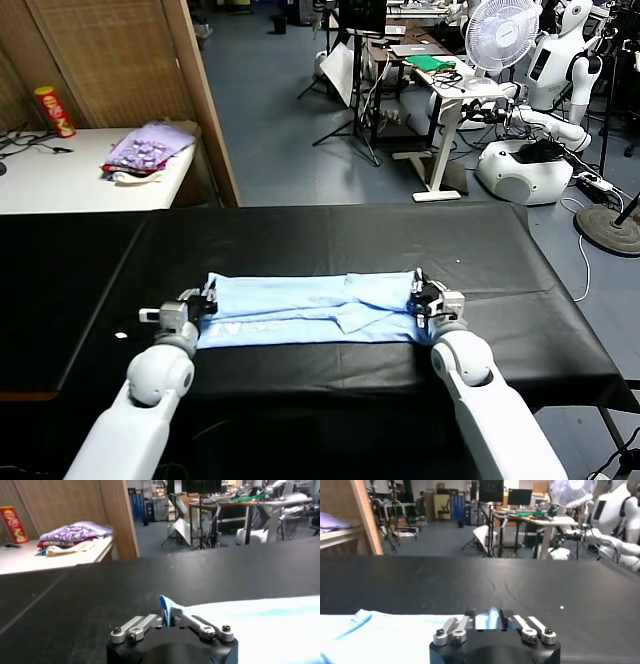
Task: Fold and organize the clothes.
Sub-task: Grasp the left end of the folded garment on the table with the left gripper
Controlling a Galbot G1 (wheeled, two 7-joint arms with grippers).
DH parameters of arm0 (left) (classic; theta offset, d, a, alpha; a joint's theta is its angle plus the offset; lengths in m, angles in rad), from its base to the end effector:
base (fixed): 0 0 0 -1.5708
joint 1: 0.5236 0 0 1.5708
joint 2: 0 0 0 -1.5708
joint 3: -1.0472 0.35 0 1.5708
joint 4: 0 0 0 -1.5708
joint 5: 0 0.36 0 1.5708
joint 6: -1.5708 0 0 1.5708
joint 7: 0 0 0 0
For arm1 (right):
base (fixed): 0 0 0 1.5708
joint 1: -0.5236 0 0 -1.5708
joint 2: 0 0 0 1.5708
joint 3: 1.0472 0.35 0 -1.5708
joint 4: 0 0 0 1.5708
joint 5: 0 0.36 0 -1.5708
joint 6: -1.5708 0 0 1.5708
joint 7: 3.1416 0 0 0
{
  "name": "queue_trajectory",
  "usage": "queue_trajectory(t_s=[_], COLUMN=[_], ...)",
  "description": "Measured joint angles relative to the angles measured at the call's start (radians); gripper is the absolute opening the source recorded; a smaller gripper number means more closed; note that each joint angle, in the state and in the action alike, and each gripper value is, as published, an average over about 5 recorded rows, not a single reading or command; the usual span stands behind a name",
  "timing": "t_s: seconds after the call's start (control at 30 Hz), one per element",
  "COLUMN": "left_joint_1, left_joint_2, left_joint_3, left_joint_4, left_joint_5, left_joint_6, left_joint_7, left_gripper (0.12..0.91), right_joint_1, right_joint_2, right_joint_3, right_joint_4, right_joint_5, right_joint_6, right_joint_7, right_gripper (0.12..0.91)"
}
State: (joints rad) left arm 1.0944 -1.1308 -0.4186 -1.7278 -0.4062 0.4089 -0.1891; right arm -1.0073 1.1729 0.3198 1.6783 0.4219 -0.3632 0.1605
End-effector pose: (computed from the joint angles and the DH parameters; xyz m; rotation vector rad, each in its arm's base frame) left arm 0.3399 0.0914 -0.2980 0.0473 -2.7905 -0.1231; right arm 0.3628 -0.0539 -0.3009 0.1050 -2.8371 0.0517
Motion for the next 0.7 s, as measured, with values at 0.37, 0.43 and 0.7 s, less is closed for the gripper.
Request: queue_trajectory(t_s=[0.37, 0.43, 0.7], left_joint_1=[0.12, 0.142, 0.21], left_joint_2=[-0.047, -0.063, -0.124], left_joint_3=[-0.115, -0.128, -0.14], left_joint_4=[-0.095, -0.101, -0.119], left_joint_5=[-0.15, -0.142, -0.067], left_joint_6=[0.037, 0.034, 0.021], left_joint_7=[-0.026, -0.018, 0.036], left_gripper=[0.797, 0.798, 0.551], right_joint_1=[-0.02, -0.023, -0.045], right_joint_2=[-0.02, -0.02, -0.029], right_joint_3=[0.004, 0.002, 0.006], right_joint_4=[0.092, 0.103, 0.155], right_joint_5=[0.042, 0.042, 0.041], right_joint_6=[-0.032, -0.037, -0.044], right_joint_7=[-0.002, -0.003, -0.012], right_gripper=[0.798, 0.798, 0.798])
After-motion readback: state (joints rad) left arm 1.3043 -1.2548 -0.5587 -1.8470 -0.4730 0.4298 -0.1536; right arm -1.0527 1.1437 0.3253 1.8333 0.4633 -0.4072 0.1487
